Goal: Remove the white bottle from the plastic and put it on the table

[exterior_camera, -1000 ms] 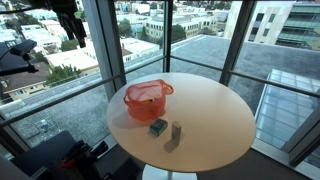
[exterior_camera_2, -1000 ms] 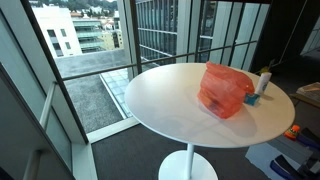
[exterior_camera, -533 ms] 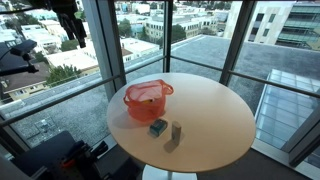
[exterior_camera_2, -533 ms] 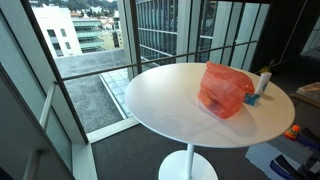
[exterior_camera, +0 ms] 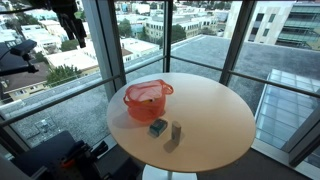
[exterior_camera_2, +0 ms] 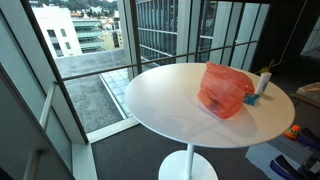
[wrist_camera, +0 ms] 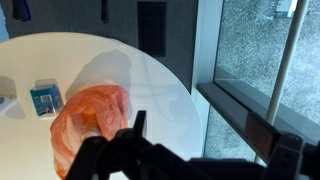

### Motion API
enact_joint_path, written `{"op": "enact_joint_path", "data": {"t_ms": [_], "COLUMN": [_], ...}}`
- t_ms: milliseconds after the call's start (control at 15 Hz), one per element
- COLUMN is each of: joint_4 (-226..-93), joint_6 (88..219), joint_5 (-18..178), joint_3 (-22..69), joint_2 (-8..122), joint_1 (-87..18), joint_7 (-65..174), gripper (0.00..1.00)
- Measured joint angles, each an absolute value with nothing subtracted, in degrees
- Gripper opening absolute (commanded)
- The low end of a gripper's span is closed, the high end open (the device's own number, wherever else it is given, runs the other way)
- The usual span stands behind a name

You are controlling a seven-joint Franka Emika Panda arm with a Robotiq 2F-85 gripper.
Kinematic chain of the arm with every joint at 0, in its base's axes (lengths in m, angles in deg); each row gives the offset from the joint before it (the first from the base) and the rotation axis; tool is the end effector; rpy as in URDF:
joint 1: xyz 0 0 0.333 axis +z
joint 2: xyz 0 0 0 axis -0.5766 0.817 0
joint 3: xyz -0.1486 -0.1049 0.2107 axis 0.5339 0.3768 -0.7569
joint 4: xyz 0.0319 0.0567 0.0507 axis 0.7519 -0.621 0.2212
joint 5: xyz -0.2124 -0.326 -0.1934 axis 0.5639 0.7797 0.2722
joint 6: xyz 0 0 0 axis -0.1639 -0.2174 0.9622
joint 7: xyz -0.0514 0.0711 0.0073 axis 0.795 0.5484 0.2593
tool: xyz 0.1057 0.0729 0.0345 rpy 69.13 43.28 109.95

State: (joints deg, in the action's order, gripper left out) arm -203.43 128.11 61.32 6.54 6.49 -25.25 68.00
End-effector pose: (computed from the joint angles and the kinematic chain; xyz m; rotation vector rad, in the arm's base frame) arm 0.4064 0.2036 0.4740 -2.9740 0.0203 -0.0997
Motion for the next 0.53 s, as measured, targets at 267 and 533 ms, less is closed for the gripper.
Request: {"op": "enact_joint_path", "data": {"t_ms": [267,533], "joint_4": [-203.50,-203.47], "joint_6": [128.11,128.75], "joint_5": [61.32,61.45], "joint_3": [6.49,6.48], "joint_2": [6.50,6.74], "joint_1": [-25.25,-25.56], "joint_7": [68.00,68.00], "gripper": [1.00,1.00]}}
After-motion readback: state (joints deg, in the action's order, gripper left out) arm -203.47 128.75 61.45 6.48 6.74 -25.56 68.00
